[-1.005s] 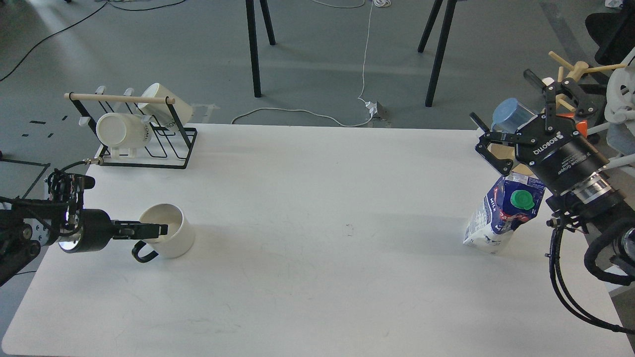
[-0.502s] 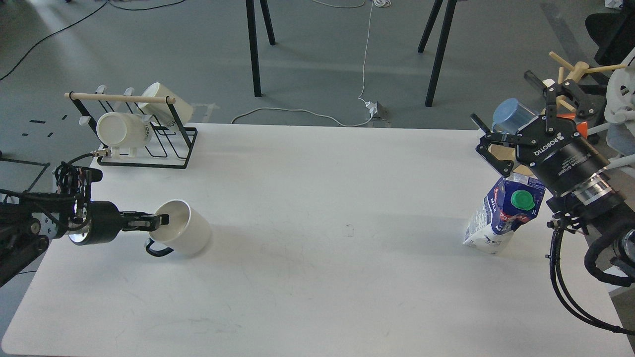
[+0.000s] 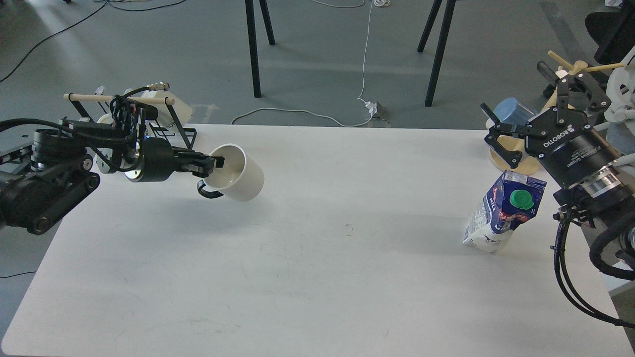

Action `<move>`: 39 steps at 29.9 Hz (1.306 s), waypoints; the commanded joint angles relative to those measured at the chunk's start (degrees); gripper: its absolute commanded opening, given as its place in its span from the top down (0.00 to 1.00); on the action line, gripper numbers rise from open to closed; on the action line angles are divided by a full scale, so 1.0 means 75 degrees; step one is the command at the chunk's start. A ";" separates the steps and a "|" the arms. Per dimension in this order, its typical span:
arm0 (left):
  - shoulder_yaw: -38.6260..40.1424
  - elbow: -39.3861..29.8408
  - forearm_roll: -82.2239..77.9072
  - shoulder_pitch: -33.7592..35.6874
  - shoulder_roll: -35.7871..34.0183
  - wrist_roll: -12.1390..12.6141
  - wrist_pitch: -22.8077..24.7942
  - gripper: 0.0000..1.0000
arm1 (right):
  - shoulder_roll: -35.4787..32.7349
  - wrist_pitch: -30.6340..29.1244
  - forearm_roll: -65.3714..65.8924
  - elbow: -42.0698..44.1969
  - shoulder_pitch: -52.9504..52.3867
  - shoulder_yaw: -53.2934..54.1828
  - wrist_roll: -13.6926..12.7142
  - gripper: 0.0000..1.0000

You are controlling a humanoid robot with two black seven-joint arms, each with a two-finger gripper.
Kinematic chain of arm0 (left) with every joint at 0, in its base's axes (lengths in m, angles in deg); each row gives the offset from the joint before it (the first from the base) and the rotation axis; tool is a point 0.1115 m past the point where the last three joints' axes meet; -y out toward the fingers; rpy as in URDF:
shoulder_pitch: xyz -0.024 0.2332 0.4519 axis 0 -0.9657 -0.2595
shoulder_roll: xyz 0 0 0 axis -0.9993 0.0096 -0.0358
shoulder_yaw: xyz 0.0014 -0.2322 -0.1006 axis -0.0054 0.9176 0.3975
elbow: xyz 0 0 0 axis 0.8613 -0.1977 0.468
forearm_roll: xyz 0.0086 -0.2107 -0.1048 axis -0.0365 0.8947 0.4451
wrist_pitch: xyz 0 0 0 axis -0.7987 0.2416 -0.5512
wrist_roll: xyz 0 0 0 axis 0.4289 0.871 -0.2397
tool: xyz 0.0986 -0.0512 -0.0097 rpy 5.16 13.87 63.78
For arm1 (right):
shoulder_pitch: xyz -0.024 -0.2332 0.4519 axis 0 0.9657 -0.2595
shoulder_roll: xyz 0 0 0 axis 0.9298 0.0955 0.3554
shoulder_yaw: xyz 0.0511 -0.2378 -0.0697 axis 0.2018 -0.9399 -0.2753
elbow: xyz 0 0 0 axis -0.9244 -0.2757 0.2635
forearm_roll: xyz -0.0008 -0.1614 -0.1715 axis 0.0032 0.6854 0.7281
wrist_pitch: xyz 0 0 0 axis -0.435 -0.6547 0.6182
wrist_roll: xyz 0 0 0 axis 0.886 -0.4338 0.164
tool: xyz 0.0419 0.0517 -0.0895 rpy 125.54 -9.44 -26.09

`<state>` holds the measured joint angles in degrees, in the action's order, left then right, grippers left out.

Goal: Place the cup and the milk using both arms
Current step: 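Lift the white mug and carry it toward the table center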

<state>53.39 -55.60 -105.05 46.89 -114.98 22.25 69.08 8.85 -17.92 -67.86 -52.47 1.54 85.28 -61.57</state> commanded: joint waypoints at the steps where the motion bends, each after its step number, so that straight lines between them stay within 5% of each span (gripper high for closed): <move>1: 0.0000 0.0090 -0.0807 -0.0020 0.0662 0.0000 -0.0001 0.94 | 0.0024 0.0000 -0.0029 0.0105 0.0002 0.0194 0.0007 0.03; 11: -0.0012 0.0324 -0.1278 -0.0079 0.1765 0.0000 -0.0001 0.94 | 0.0059 0.0000 -0.0029 0.0199 -0.0010 0.0171 0.0007 0.03; 30: -0.0023 0.0524 -0.1796 -0.0571 0.2257 0.0000 -0.0001 0.90 | 0.0048 0.0000 -0.0029 0.0199 0.0025 0.0136 0.0007 0.03; 39: 0.0070 0.0360 -0.1723 -0.0582 0.2258 0.0000 -0.0001 0.67 | 0.0048 0.0000 -0.0029 0.0199 0.0119 0.0171 0.0007 0.03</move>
<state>53.39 -52.07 -118.44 42.69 -97.68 22.25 69.06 9.18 -17.92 -68.08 -50.98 2.29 86.34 -61.52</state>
